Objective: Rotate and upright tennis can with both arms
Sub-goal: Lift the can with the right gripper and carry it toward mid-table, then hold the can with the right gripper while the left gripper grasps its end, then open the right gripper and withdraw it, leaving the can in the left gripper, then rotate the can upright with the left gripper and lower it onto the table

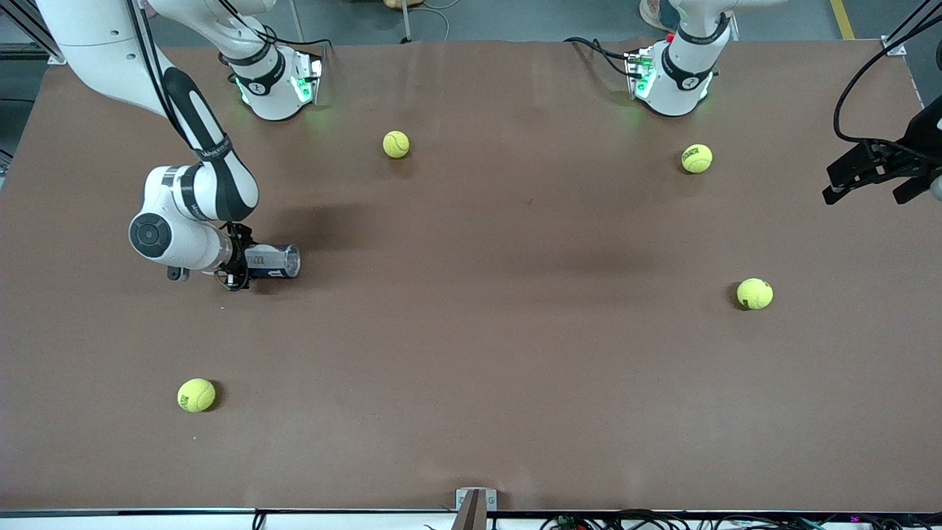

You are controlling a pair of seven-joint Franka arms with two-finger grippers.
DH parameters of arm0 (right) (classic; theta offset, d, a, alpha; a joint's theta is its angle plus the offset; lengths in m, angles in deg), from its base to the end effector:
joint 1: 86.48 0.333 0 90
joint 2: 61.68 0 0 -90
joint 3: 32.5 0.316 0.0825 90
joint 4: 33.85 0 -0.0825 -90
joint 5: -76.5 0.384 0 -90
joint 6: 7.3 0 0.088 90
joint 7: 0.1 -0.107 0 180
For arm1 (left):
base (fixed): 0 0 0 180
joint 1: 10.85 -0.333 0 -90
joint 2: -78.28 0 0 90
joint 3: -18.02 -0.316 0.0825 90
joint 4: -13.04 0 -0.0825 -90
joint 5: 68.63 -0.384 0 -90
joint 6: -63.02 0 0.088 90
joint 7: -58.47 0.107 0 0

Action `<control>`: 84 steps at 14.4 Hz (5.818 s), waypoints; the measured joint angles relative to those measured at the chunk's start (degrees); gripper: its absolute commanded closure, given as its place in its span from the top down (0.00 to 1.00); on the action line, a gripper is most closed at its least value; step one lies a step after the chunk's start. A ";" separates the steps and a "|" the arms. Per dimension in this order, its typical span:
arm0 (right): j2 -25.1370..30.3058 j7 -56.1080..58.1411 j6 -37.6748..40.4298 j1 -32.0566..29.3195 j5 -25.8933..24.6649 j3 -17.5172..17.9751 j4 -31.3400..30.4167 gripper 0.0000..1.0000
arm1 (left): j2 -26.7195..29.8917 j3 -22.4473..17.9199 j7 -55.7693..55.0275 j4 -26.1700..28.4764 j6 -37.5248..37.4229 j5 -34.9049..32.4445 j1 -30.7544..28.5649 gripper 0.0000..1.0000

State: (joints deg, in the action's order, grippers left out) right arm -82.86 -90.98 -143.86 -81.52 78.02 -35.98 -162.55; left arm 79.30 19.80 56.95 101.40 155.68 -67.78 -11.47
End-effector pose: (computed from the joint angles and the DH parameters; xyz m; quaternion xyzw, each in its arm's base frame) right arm 0.5161 0.0124 0.1831 0.6991 -0.7057 -0.0777 0.0856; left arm 0.5540 -0.0129 0.6523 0.9989 0.0031 0.0462 0.0082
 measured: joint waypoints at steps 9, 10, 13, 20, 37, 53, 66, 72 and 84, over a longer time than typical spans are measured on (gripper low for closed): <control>1.49 -10.90 14.18 10.53 0.15 0.51 8.68 0.70 | 0.00 0.00 0.00 0.00 0.00 0.00 -0.01 1.00; 1.57 -14.49 14.40 13.30 0.23 0.61 10.24 0.70 | 0.00 0.00 0.00 0.00 0.00 0.00 -0.01 1.00; 1.16 -25.65 14.47 21.91 0.55 0.82 15.73 0.70 | 0.00 -0.01 0.00 0.00 0.00 0.00 -0.01 1.00; -11.35 -38.21 13.70 34.52 4.15 0.86 34.02 0.70 | -0.01 0.04 0.00 0.03 -0.09 0.00 -0.01 1.00; -36.23 -45.58 11.37 46.21 1.10 -0.19 63.76 0.80 | -23.27 2.86 -7.83 1.53 -0.55 16.60 7.01 1.00; -36.97 -45.56 17.20 46.75 -1.84 -0.56 69.15 1.00 | -28.03 2.90 30.11 28.49 24.27 72.31 6.48 1.00; -22.73 -7.33 35.29 34.84 -1.39 -0.76 70.01 1.00 | -39.73 8.15 59.28 29.16 24.64 104.29 8.38 0.81; -13.15 28.48 36.29 21.76 1.00 -1.04 59.70 1.00 | -40.23 8.74 62.66 29.06 24.64 106.33 8.37 0.04; -5.00 88.22 43.31 -2.65 -1.88 -1.64 55.31 1.00 | -39.30 8.81 62.52 25.66 24.53 103.65 7.34 0.00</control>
State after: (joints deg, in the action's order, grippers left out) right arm -87.87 -2.76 -100.54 -84.17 76.13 -37.61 -107.23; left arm 40.00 28.61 119.47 127.07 180.21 35.87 -4.13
